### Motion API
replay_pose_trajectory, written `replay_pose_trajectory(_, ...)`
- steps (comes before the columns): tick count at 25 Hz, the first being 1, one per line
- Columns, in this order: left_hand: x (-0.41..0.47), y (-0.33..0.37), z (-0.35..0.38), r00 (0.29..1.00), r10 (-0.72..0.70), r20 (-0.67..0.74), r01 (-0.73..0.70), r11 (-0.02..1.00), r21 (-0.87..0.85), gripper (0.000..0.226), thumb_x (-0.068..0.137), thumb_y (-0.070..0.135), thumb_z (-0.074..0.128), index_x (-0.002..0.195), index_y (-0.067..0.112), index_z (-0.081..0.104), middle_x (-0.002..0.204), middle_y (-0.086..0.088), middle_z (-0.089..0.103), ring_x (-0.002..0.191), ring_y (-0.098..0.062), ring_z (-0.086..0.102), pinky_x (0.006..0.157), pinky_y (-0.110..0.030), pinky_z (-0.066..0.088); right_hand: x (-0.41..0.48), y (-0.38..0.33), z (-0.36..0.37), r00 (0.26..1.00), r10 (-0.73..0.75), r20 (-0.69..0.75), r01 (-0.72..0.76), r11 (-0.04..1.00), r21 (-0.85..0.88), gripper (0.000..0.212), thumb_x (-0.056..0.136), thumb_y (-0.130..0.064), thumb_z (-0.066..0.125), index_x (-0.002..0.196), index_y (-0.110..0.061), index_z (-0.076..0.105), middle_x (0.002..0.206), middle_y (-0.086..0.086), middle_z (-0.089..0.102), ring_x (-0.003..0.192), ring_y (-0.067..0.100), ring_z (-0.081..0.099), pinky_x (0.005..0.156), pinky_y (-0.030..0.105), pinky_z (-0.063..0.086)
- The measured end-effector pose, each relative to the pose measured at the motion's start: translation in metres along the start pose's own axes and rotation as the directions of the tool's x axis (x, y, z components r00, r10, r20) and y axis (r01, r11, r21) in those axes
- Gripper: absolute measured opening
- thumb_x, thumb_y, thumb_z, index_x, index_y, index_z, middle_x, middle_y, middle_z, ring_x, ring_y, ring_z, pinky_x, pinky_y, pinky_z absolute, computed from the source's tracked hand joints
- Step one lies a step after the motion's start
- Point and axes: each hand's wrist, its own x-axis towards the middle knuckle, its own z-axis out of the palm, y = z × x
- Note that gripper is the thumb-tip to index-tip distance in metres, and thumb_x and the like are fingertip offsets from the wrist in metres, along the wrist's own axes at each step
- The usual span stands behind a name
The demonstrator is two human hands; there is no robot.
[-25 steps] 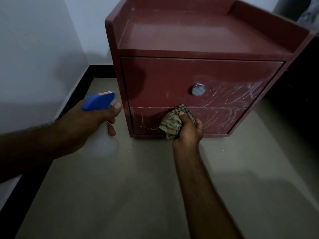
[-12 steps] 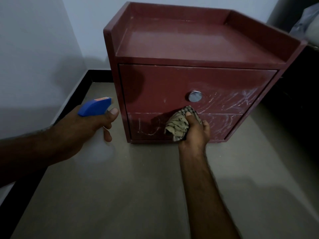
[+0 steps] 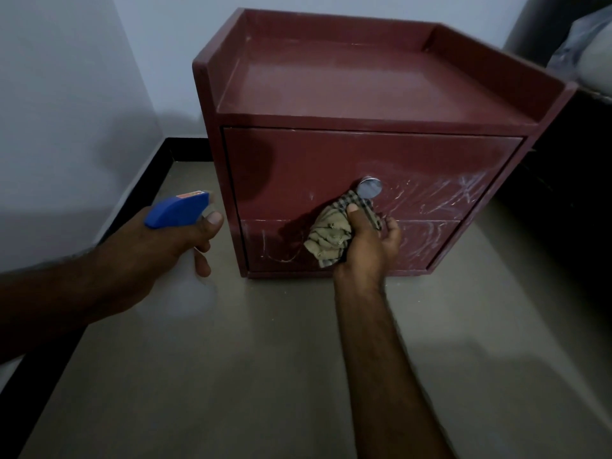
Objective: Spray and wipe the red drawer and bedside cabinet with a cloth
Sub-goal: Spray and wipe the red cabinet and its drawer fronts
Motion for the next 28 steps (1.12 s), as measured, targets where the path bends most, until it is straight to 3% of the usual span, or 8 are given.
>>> replay_pose_trajectory(5, -0.004, 0.003, 0.002, 1.000, -0.001, -0.003, 0.001, 1.000, -0.013, 0.063, 0.063, 0.079, 0.080, 0.109, 0.037, 0.068, 0.088, -0.010, 0.075, 0.080, -0.033, 0.074, 0.091, -0.065, 0.053, -0.006, 0.006, -0.006, 0.995, 0.067, -0.075, -0.070, 0.997, -0.027, 0.066, 0.081, 0.005, 0.082, 0.137, -0.016, 0.053, 0.129, 0.015, 0.067, 0.105, 0.034, 0.073, 0.087, 0.056, 0.063)
replay_pose_trajectory(11, -0.007, 0.009, 0.007, 1.000, -0.001, -0.003, 0.001, 1.000, 0.007, 0.078, 0.056, 0.082, 0.076, 0.113, 0.030, 0.066, 0.092, -0.010, 0.074, 0.091, -0.036, 0.071, 0.097, -0.066, 0.051, -0.007, 0.006, 0.006, 1.000, 0.022, 0.012, -0.021, 0.999, -0.034, 0.060, 0.080, -0.001, 0.084, 0.125, -0.026, 0.055, 0.132, 0.013, 0.065, 0.108, 0.034, 0.073, 0.089, 0.056, 0.062)
replay_pose_trajectory(17, -0.010, 0.018, 0.010, 1.000, 0.019, 0.001, -0.019, 1.000, 0.018, 0.059, 0.071, 0.072, 0.075, 0.111, 0.030, 0.064, 0.083, -0.009, 0.074, 0.087, -0.033, 0.072, 0.100, -0.065, 0.050, -0.023, 0.025, 0.006, 0.998, 0.055, -0.029, -0.058, 0.992, -0.116, 0.062, 0.079, 0.003, 0.084, 0.126, -0.024, 0.053, 0.128, 0.011, 0.067, 0.108, 0.030, 0.072, 0.094, 0.052, 0.061)
replay_pose_trajectory(20, -0.010, 0.019, 0.011, 0.999, 0.040, 0.031, -0.042, 0.998, 0.050, 0.042, 0.076, 0.064, 0.067, 0.106, 0.037, 0.061, 0.080, -0.008, 0.075, 0.083, -0.027, 0.072, 0.101, -0.061, 0.050, -0.028, 0.026, 0.024, 0.999, 0.012, 0.040, -0.006, 0.990, -0.139, 0.062, 0.074, -0.004, 0.088, 0.124, -0.025, 0.059, 0.119, 0.008, 0.072, 0.098, 0.026, 0.077, 0.085, 0.049, 0.064)
replay_pose_trajectory(23, -0.014, 0.024, 0.015, 0.999, 0.031, 0.042, -0.034, 0.996, 0.080, 0.039, 0.076, 0.060, 0.065, 0.105, 0.034, 0.060, 0.078, -0.006, 0.075, 0.087, -0.029, 0.071, 0.105, -0.057, 0.047, -0.031, 0.029, 0.028, 0.999, 0.008, 0.031, -0.003, 0.988, -0.154, 0.057, 0.072, -0.005, 0.090, 0.115, -0.029, 0.061, 0.112, 0.005, 0.073, 0.093, 0.024, 0.078, 0.081, 0.048, 0.065)
replay_pose_trajectory(26, -0.021, 0.033, 0.018, 0.997, 0.038, 0.064, -0.045, 0.992, 0.115, 0.044, 0.074, 0.059, 0.065, 0.103, 0.026, 0.064, 0.078, -0.011, 0.073, 0.090, -0.031, 0.070, 0.099, -0.051, 0.050, -0.033, 0.036, 0.020, 0.997, 0.058, -0.046, -0.066, 0.983, -0.172, 0.052, 0.073, -0.001, 0.089, 0.109, -0.027, 0.062, 0.120, 0.011, 0.071, 0.099, 0.030, 0.075, 0.084, 0.051, 0.064)
replay_pose_trajectory(28, -0.024, 0.040, 0.021, 0.993, 0.051, 0.105, -0.068, 0.984, 0.166, 0.055, 0.072, 0.062, 0.064, 0.100, 0.015, 0.065, 0.076, -0.011, 0.073, 0.085, -0.026, 0.070, 0.089, -0.045, 0.051, -0.034, 0.035, 0.022, 0.997, 0.060, -0.046, -0.067, 0.982, -0.179, 0.053, 0.071, -0.004, 0.090, 0.110, -0.026, 0.062, 0.121, 0.012, 0.069, 0.096, 0.030, 0.076, 0.078, 0.049, 0.066)
